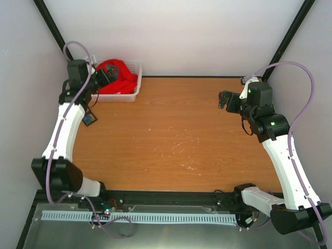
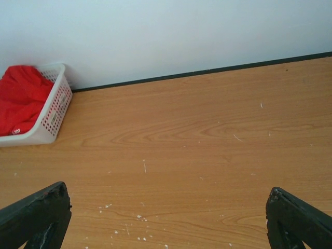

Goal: Pin the brooch onto the clothing

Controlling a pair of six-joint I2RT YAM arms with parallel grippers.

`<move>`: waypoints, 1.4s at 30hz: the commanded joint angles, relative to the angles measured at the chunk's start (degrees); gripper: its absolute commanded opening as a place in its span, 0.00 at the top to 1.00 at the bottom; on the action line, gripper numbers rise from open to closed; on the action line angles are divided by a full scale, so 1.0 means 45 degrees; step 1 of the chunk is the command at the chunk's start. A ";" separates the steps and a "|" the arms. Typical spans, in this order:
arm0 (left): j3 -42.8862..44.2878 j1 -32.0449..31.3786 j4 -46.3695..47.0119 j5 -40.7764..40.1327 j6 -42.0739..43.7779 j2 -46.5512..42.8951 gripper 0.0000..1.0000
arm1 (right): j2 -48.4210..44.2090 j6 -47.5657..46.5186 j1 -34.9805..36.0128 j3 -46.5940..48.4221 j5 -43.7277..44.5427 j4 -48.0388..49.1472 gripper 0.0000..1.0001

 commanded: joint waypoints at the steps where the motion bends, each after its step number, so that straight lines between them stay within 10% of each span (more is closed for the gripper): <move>1: 0.3027 0.0472 -0.2078 -0.0267 -0.0174 0.2315 0.00 | -0.0052 -0.0594 -0.0163 0.0374 -0.0113 -0.0523 0.00; 13: 1.1404 0.1407 -0.3643 -0.2179 -0.0115 1.0495 0.00 | -0.0371 -0.0826 -0.0222 -0.0405 0.0325 -0.0738 0.00; 25: 1.1786 0.1398 -0.2123 -0.2682 0.0912 1.4159 0.02 | 0.1384 -0.1285 -0.0232 0.0783 0.1190 -0.0905 0.00; 35: 1.3613 0.1394 -0.1846 -0.1973 0.1756 1.3269 0.86 | 0.2112 -0.1029 -0.0215 0.1768 0.0735 -0.1083 0.00; 42: 1.2906 0.1380 -0.0060 0.1748 0.0948 0.9147 0.99 | 0.1529 -0.0353 -0.0195 0.1046 -0.0876 -0.0672 0.00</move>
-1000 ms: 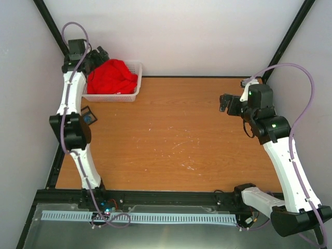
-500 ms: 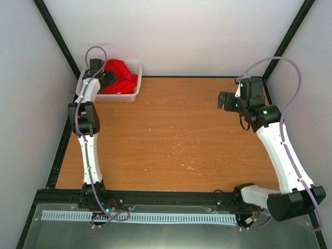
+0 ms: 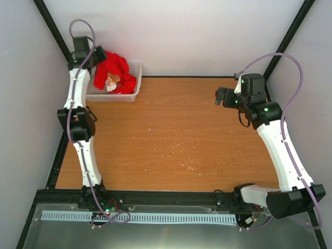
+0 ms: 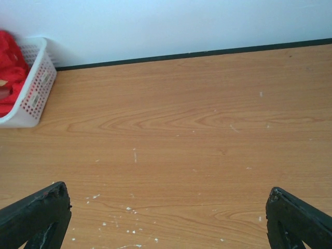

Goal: Pin the brooch onto the clothing

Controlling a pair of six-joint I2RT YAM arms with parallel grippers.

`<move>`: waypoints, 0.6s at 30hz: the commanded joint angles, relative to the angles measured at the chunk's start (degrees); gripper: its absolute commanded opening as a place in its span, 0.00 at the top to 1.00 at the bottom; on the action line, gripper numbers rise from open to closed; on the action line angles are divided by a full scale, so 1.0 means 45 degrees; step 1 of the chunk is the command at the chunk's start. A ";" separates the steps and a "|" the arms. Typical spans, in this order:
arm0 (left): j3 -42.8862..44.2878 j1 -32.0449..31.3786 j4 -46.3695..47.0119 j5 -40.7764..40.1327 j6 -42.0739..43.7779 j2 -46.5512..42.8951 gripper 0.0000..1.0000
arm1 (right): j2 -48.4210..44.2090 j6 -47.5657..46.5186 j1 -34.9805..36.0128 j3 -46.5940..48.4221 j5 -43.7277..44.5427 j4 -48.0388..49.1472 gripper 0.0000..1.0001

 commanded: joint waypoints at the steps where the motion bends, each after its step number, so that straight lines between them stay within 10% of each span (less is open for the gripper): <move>1: 0.0317 -0.0054 0.1871 0.2916 -0.0526 -0.3702 0.99 | -0.0518 0.0409 -0.0069 -0.0420 -0.0946 0.0291 0.00; 11: -0.0593 -0.1279 0.2260 0.6666 -0.2707 -0.7914 0.99 | -0.1084 0.0437 -0.0054 -0.0606 -0.2926 0.0565 0.00; 18: -0.5488 -0.1927 0.3406 0.9684 -0.5805 -0.9915 0.99 | -0.1332 0.0258 -0.0010 -0.1231 -0.5375 0.1199 0.00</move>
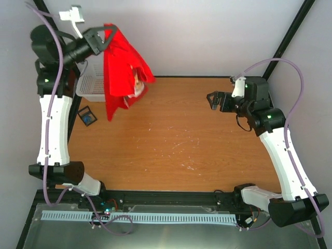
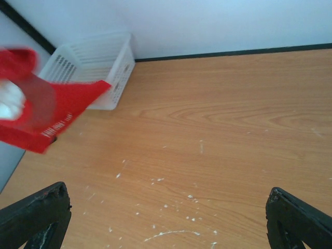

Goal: Pin the brooch onto the clothing

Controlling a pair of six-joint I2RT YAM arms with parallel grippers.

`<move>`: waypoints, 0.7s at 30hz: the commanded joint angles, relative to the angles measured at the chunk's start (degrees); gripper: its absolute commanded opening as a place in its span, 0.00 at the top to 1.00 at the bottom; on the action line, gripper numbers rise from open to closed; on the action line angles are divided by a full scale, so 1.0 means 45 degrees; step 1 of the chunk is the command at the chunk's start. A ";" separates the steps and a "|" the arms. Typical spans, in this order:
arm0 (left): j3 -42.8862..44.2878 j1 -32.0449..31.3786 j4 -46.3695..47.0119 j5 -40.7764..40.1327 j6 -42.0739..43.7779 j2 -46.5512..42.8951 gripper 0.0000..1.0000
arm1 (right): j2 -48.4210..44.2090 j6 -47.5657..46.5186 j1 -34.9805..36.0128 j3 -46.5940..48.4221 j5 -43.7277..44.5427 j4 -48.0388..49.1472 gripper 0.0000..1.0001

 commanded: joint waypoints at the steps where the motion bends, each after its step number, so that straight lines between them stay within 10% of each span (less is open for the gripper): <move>1: -0.2629 -0.0676 0.0211 0.2048 -0.2014 -0.0137 0.99 | -0.0322 -0.0195 -0.0017 -0.0654 -0.2388 0.0733 0.00; 8: -0.2829 -0.1643 0.0089 0.2330 -0.2125 -0.0192 0.99 | -0.1106 -0.2360 0.1129 -0.2863 -0.4225 0.2746 0.00; 14: -0.2116 -0.1693 -0.0226 0.2543 -0.2212 0.0062 0.99 | -0.2300 -0.4478 0.2789 -0.7100 -0.2941 0.9518 0.00; 21: -0.1801 -0.1693 -0.1349 0.2955 -0.1826 -0.0151 0.99 | 0.1157 -0.7715 0.3352 -0.6266 -0.2410 1.2129 0.00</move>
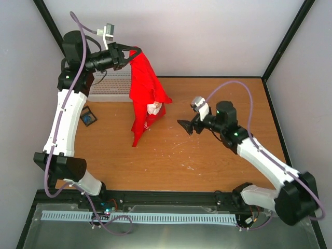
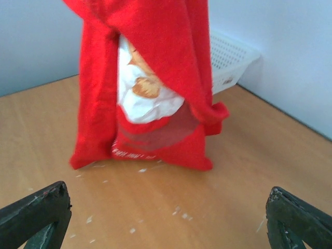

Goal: Pin the brooch onto the clothing

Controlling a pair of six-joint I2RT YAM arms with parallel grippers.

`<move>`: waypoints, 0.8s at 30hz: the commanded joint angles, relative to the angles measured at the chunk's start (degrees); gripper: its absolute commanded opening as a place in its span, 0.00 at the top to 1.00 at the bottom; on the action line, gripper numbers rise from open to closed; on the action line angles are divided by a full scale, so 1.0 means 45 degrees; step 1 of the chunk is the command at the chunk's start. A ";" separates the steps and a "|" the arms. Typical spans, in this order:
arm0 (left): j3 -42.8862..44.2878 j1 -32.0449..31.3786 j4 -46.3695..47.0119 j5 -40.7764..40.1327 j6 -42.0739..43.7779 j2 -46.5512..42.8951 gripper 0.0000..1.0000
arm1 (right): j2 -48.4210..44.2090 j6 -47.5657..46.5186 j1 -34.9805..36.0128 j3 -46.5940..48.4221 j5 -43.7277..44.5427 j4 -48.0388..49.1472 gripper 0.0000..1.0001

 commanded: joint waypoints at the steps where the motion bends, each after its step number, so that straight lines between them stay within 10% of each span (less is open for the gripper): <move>1: 0.0577 -0.0061 -0.0653 0.0342 0.0231 -0.0608 0.99 | 0.2248 -0.2512 0.0259 0.1337 -0.0101 0.2946 0.00; 9: 0.0432 -0.0061 -0.1418 0.0023 0.0447 -0.1495 0.99 | 0.5818 -0.2401 0.1205 0.3364 -0.0807 0.5066 0.17; 14: 0.1006 -0.0061 -0.2410 -0.0521 0.1337 -0.1903 0.96 | 0.5226 -0.2361 0.1125 0.3817 0.0419 0.4786 0.96; 24: 0.0810 -0.0056 -0.2926 -0.2748 0.4301 -0.4193 0.93 | 0.0526 -0.2908 0.0716 0.9177 -0.0646 -0.3417 0.97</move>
